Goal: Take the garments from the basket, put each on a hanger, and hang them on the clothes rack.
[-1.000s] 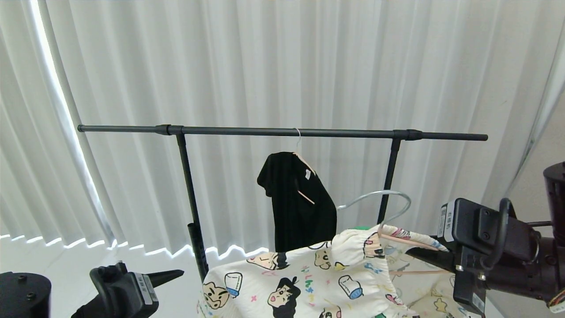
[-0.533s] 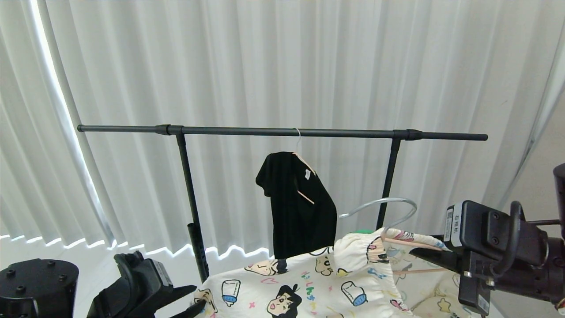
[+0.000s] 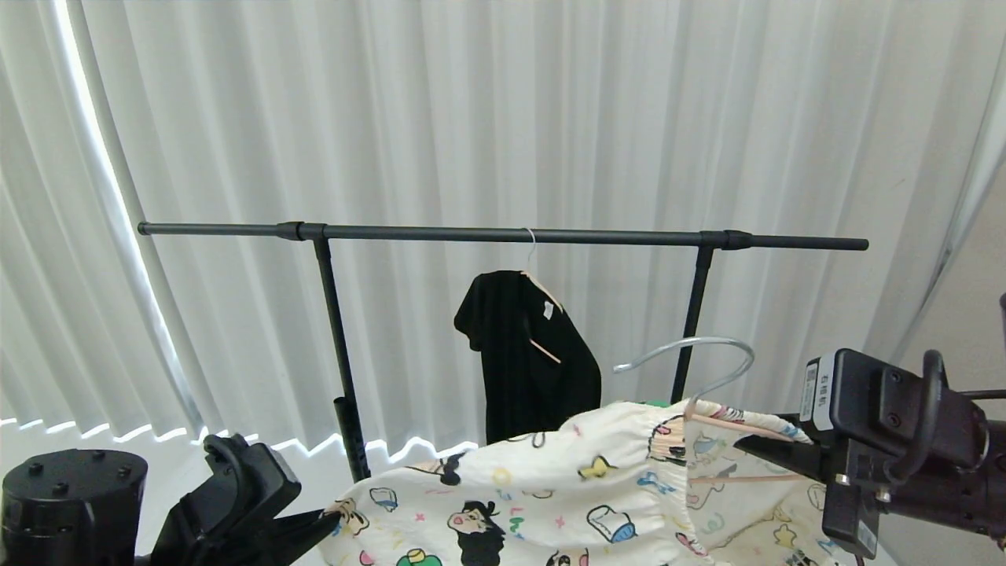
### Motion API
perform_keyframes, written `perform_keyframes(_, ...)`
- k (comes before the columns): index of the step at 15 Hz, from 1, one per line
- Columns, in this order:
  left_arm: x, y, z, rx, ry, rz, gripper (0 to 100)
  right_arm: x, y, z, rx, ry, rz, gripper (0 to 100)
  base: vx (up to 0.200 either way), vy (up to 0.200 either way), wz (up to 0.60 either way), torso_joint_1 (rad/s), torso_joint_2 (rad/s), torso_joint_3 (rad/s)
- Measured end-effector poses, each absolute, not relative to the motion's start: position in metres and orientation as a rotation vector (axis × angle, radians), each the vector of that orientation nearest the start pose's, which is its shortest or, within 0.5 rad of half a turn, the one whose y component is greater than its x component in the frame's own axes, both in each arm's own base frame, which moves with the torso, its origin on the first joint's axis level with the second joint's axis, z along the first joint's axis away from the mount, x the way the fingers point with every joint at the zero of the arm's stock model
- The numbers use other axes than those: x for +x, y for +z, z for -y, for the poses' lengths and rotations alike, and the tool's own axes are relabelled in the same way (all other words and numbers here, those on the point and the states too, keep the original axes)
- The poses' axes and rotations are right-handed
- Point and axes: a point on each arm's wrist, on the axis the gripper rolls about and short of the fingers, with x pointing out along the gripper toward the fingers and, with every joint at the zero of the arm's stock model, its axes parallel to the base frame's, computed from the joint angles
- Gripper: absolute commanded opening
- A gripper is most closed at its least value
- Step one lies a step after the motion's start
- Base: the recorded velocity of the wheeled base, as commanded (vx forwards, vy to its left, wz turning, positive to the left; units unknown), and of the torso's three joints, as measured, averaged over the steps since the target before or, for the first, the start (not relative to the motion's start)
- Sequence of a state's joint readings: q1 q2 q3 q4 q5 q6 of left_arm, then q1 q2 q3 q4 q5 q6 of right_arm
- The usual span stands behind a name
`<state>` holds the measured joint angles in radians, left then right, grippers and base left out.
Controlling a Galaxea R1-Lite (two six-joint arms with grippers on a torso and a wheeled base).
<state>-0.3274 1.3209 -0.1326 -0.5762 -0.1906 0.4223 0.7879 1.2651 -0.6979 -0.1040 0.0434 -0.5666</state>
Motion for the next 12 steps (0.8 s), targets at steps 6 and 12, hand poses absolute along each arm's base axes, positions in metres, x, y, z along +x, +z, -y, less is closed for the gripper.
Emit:
perform_keyframes(6, 0.139, 0.085, 0.030, 0.406, -0.502, -0.603, 0, 0.131, 0.217, -0.130, -0.594, 0.862, -0.215, 0, 0.000, 0.000, 0.00, 0.000, 0.00, 0.000)
perform_keyframes(12, 0.137, 0.086, 0.030, 0.408, -0.504, -0.595, 0, 0.132, 0.219, -0.130, -0.572, 0.837, -0.200, 0, 0.000, 0.000, 0.00, 0.000, 0.00, 0.000)
